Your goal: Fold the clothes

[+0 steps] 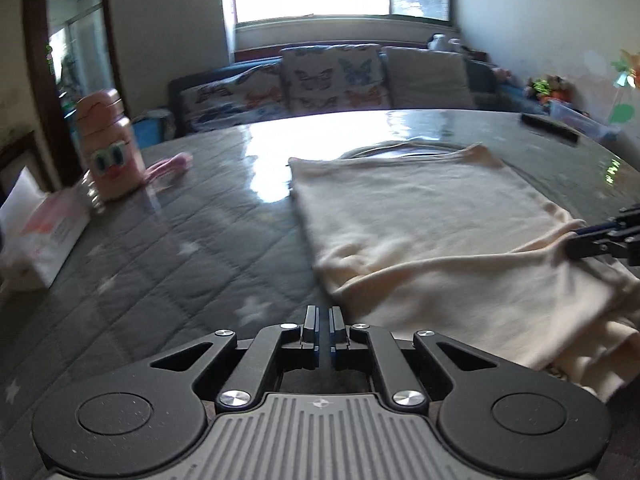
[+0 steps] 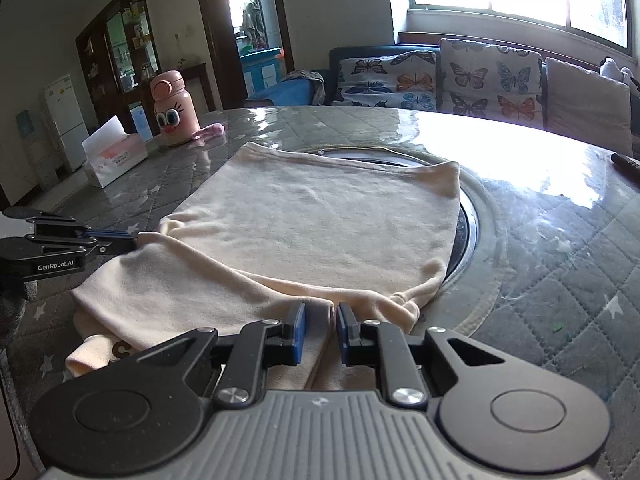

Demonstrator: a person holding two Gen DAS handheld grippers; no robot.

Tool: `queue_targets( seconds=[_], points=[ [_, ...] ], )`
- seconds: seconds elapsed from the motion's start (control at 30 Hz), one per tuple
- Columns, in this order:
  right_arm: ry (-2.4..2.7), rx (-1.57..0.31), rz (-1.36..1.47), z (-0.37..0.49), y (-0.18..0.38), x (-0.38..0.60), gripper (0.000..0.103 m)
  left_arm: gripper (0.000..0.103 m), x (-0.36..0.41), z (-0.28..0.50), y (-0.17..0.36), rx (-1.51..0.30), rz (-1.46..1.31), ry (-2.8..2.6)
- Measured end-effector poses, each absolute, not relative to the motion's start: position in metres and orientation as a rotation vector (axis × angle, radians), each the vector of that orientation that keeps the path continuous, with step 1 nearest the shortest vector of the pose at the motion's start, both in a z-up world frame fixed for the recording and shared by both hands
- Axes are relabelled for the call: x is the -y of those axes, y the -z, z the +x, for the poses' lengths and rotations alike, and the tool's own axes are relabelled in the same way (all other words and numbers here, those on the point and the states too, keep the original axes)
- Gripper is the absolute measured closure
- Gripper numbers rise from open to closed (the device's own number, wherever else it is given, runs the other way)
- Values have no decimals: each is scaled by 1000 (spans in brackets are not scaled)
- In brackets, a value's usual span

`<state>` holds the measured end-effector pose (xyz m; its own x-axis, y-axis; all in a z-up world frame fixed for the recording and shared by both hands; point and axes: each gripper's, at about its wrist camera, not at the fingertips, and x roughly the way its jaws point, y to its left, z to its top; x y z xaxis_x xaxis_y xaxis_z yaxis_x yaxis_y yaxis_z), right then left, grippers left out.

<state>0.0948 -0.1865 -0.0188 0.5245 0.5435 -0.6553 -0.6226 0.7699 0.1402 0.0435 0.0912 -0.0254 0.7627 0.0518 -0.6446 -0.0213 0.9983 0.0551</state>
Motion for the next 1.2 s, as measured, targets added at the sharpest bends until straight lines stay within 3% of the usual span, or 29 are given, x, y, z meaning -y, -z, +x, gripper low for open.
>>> queue_targets(
  seconds=[0.17, 0.27, 0.63, 0.7, 0.97, 1.13, 1.2],
  points=[
    [-704, -736, -107, 95, 17, 186, 88, 96, -84, 36, 7, -640, -7, 16],
    [-689, -732, -124, 94, 19, 183, 93, 96, -66, 39, 2, -620, 3, 71],
    [-657, -658, -149, 90, 9, 183, 96, 96, -58, 51, 24, -664, 61, 46],
    [-650, -712, -143, 97, 21, 182, 95, 95, -59, 49, 23, -664, 61, 46],
    [-725, -645, -184, 75, 2, 184, 90, 95, -43, 33, 3, -612, 91, 119],
    [-837, -672, -242, 61, 11, 166, 82, 95, -17, 25, 5, -606, 146, 211],
    [-859, -683, -263, 57, 15, 162, 73, 95, -10, 24, 10, -620, 166, 239]
  ],
)
